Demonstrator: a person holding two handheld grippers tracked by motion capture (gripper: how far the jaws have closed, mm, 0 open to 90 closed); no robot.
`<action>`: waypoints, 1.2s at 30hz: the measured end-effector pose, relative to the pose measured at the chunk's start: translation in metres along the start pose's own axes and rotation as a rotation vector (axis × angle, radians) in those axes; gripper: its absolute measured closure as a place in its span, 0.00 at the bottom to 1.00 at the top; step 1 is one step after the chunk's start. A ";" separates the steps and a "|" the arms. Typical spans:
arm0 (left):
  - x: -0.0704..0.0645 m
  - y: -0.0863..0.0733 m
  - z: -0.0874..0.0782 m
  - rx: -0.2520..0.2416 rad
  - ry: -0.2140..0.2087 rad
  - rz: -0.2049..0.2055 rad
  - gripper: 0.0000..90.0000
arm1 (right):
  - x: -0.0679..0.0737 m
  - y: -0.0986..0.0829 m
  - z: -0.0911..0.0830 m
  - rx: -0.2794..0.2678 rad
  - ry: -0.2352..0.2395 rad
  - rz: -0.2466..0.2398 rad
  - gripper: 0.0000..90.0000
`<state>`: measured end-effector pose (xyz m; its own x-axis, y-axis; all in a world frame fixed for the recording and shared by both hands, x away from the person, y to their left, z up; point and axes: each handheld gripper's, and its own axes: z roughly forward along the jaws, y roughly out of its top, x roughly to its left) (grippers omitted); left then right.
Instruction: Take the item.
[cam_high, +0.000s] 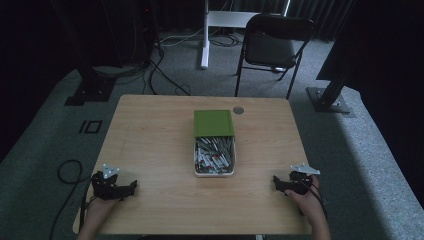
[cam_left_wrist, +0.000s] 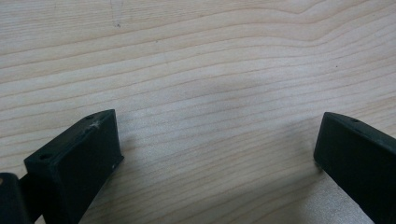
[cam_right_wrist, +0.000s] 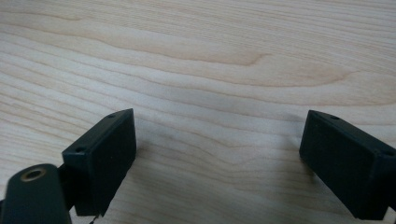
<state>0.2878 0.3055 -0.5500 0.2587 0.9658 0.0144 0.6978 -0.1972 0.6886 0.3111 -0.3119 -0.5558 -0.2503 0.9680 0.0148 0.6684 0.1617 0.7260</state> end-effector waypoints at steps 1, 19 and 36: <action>0.000 0.000 0.000 0.000 0.000 0.001 0.02 | 0.000 0.000 0.000 0.000 0.000 0.000 0.12; 0.000 0.000 0.000 0.001 0.000 0.002 0.01 | 0.001 0.000 0.000 0.001 -0.009 0.011 0.12; 0.000 0.000 0.000 0.001 0.000 0.001 0.01 | 0.006 0.003 0.002 0.001 -0.009 0.006 0.12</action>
<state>0.2878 0.3055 -0.5500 0.2595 0.9656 0.0152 0.6981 -0.1984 0.6880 0.3128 -0.3055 -0.5552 -0.2398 0.9707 0.0130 0.6708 0.1560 0.7250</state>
